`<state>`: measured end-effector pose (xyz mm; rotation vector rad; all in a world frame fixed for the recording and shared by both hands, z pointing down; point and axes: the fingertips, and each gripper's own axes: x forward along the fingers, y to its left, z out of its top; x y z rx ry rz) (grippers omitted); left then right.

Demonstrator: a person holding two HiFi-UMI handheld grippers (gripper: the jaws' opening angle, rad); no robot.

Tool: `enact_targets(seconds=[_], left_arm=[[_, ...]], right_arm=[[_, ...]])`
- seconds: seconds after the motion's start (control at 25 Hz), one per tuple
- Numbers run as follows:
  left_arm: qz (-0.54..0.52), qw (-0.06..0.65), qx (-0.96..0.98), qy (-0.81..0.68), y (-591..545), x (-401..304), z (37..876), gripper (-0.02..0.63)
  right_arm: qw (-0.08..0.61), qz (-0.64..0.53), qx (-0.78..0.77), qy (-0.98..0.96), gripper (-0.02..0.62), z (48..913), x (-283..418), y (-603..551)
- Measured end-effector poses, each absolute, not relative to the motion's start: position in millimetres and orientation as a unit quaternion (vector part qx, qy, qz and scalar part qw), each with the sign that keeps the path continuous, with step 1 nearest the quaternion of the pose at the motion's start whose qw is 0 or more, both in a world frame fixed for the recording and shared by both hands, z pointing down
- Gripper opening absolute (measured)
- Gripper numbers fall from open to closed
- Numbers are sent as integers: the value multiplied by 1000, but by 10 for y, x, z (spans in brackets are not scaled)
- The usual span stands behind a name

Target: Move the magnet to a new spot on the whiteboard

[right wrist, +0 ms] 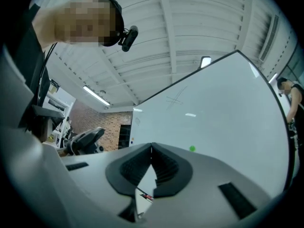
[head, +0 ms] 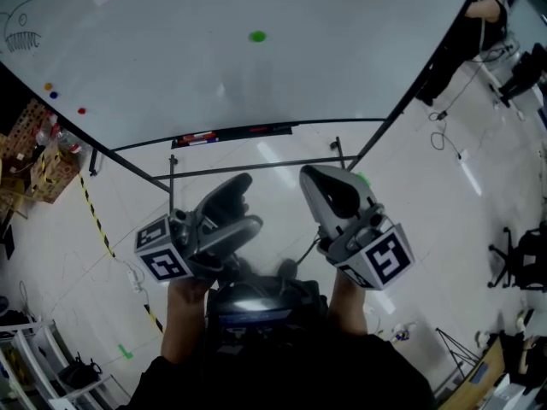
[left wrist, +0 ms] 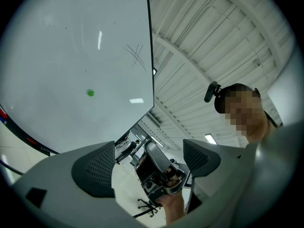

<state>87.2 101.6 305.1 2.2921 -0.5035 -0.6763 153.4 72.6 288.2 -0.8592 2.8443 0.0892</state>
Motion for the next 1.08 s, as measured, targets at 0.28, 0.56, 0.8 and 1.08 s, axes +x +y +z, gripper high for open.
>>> enact_targets(seconds=[0.28,0.56,0.8,1.08], left_arm=[[-273,346,877,-192,1002,621,3062,441],[-271,365,867,-204,980,474,3267,442],[-271,368,865,-205,995,467,3296,442],[-269,363,869,-201,979,504,3250,442]], right_arm=[[62,36,-285,956,15,2877,1275,743],[34,10,-277,960,16,3105,1138,761],[44,8,-278,959,15,3105,1142,753],[41,8,-279,959,16,3098,1171,727]])
